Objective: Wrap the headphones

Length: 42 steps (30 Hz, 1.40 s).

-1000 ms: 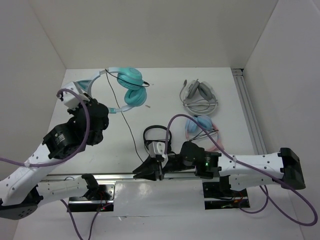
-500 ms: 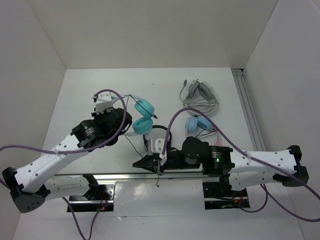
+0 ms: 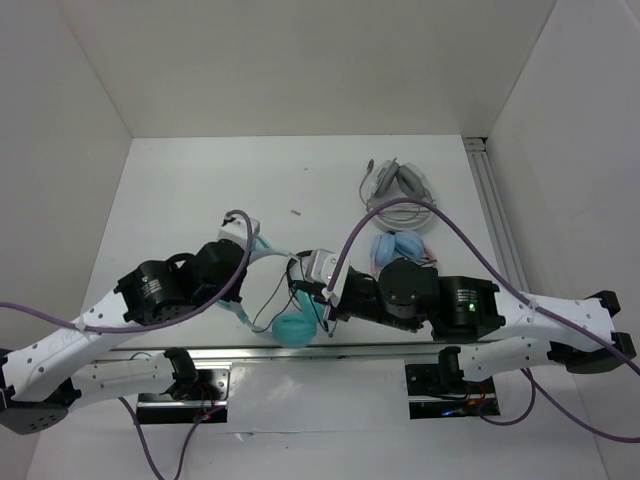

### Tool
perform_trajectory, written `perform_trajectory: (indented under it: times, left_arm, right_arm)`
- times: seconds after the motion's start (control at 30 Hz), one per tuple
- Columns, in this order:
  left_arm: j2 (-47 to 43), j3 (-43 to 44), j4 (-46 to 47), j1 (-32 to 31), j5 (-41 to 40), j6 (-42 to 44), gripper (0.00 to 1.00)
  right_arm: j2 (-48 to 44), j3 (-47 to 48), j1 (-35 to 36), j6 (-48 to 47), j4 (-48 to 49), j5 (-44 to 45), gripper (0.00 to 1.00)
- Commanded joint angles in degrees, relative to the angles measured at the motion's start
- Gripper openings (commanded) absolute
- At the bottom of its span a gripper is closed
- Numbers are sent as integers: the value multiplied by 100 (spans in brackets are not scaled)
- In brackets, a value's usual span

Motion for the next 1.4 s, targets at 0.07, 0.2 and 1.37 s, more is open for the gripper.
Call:
perform_trajectory:
  times: [0.07,0.2,1.37]
  left_arm:
    - [-282,-185,190,-37,1473,556,0]
    - [-397,-107,269,-37,2115,845,0]
    - [-942,2169,1289,-37,1292,56,0]
  right_arm:
    - [98,631,44,-198,-832,1337,0]
    - [98,414,44,-444,-693,2373,0]
    - [668,-2443,-2733,988,4079,-1840,18]
